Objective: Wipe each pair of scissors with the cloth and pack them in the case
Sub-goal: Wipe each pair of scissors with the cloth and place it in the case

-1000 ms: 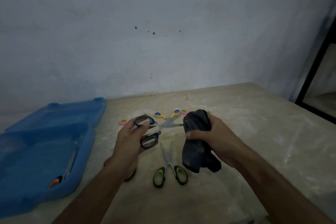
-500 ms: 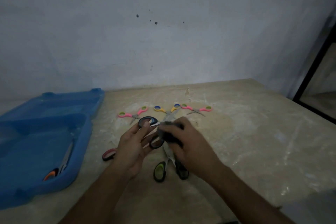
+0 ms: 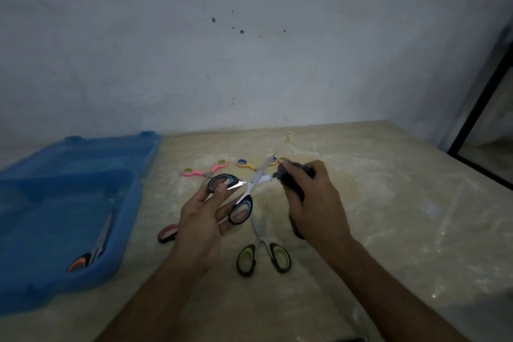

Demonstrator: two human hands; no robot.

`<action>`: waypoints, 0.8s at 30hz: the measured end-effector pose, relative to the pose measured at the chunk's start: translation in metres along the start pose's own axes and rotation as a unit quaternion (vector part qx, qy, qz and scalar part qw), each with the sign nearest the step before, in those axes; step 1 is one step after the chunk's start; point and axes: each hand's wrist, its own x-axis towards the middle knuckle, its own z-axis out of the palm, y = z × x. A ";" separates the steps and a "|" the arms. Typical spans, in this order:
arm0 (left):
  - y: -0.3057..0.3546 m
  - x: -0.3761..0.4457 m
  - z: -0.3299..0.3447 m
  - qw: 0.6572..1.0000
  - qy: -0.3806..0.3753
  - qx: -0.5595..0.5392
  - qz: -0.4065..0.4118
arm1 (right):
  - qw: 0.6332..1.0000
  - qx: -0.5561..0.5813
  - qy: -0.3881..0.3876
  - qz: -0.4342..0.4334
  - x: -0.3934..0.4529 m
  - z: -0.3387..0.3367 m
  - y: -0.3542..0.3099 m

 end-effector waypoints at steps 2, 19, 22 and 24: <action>-0.002 -0.002 0.004 1.000 -0.007 0.001 0.012 | 0.998 0.016 -0.037 -0.058 -0.006 0.006 -0.025; 0.003 -0.003 -0.001 1.000 -0.003 -0.016 0.025 | 0.998 -0.044 -0.044 -0.013 0.004 0.017 0.006; 0.004 0.000 -0.005 1.000 0.010 -0.011 0.027 | 0.996 -0.027 0.017 0.077 0.011 0.001 0.030; 0.002 0.001 -0.004 0.999 0.014 -0.003 0.029 | 0.999 0.017 0.043 0.020 0.005 -0.005 0.009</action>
